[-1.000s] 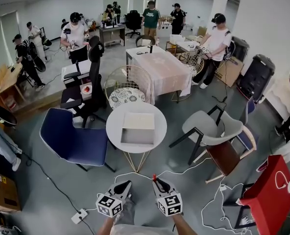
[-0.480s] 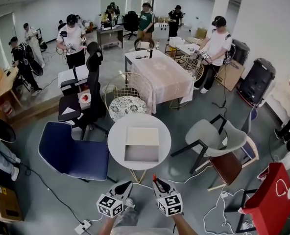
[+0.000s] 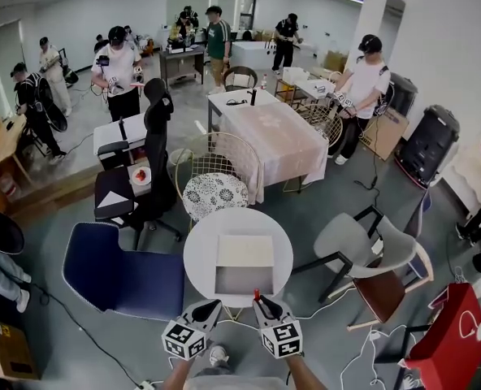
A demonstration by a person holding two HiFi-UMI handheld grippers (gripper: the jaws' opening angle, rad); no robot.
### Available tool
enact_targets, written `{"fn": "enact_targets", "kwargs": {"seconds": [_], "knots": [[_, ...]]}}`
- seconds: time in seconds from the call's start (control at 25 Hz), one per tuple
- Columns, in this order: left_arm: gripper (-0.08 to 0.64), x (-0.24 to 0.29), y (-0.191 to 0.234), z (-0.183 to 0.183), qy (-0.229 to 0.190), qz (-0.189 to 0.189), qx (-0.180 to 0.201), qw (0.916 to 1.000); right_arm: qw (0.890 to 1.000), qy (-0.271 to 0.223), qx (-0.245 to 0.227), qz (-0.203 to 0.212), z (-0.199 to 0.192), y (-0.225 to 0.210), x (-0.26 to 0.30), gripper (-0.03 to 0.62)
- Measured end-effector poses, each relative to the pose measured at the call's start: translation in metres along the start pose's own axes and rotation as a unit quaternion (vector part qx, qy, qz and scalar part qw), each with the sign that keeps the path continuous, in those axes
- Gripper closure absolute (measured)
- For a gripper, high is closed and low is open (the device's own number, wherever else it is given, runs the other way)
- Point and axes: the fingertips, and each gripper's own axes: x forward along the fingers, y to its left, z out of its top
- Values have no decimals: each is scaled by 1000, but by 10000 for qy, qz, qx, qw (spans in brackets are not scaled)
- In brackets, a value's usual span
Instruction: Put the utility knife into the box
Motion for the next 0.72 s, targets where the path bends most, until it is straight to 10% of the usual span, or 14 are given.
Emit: {"fn": "enact_targets", "kwargs": {"seconds": [0.72], "knots": [[548, 43, 61, 9, 173, 94, -156, 9997, 9997, 201, 150, -45, 9, -38, 65, 514]]}}
